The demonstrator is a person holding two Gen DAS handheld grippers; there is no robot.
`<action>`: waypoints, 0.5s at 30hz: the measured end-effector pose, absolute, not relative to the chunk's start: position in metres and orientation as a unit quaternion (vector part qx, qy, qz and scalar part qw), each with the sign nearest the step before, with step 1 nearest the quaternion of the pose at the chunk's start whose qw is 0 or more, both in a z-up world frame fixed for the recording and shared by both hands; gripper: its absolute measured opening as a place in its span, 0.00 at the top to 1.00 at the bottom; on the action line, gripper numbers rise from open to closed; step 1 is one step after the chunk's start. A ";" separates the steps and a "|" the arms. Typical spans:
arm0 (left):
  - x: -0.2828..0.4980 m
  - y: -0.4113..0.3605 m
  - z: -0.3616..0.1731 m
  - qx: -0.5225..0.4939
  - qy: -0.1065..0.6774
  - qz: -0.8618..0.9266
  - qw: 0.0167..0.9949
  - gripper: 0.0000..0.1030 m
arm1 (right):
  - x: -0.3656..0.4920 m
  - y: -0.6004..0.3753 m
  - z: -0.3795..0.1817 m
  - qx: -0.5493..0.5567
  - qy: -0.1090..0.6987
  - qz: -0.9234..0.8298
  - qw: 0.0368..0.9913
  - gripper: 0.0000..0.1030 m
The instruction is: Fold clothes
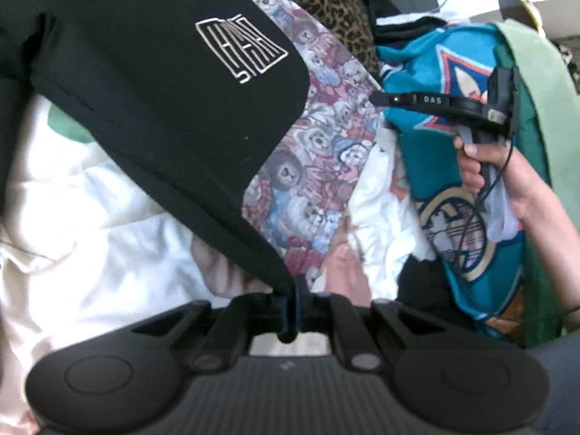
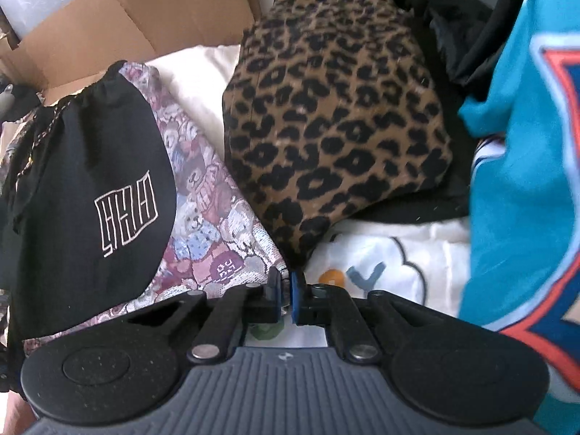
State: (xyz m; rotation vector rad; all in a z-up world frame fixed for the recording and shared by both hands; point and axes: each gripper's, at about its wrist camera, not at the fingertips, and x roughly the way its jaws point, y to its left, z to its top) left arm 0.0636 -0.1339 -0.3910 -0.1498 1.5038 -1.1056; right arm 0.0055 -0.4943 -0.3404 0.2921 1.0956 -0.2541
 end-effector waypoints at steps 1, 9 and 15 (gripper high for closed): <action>0.064 -0.134 -0.392 -0.064 0.647 -0.475 0.593 0.96 | 0.007 -0.494 -0.338 0.133 0.519 -0.124 0.835 0.97; 0.066 -0.138 -0.410 0.011 0.662 -0.435 0.611 0.78 | 0.017 -0.500 -0.376 0.113 0.558 -0.161 0.806 0.94; 0.078 -0.101 -0.375 -0.022 0.630 -0.421 0.652 0.51 | 0.018 -0.491 -0.340 0.144 0.557 -0.127 0.808 0.83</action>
